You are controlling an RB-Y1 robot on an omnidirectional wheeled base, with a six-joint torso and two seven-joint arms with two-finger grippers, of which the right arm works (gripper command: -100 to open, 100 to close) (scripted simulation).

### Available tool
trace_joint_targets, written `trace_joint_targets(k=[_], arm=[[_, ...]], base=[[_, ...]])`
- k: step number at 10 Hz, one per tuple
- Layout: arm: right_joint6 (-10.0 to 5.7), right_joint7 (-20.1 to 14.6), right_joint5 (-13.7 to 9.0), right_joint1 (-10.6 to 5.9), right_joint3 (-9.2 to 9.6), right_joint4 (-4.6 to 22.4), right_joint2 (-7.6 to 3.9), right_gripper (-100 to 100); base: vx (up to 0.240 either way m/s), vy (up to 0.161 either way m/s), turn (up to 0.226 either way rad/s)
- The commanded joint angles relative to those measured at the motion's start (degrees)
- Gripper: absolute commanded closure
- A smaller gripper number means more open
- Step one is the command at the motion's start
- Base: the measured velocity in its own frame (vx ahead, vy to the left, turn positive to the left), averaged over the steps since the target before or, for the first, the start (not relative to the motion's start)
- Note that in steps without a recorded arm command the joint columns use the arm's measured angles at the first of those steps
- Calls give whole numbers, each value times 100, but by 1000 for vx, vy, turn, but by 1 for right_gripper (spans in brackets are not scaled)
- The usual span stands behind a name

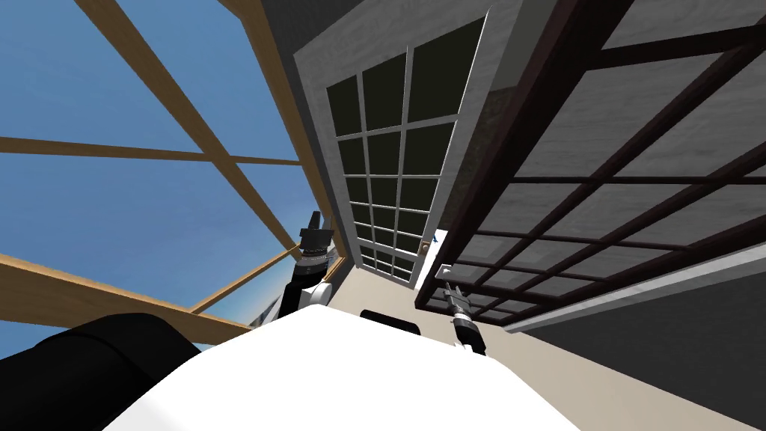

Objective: Pull the door open

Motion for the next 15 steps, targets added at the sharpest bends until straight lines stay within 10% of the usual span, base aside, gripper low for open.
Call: trace_joint_targets(k=[1, 7, 15], arm=[[103, -46, 57, 134, 79, -286, 16, -100], [-34, -244, 350, -34, 477, -512, -195, -100], [-215, -384, 141, 52, 191, -283, -458, -100]], base=[[-121, -27, 27], [-154, -41, 64], [132, 5, 85]])
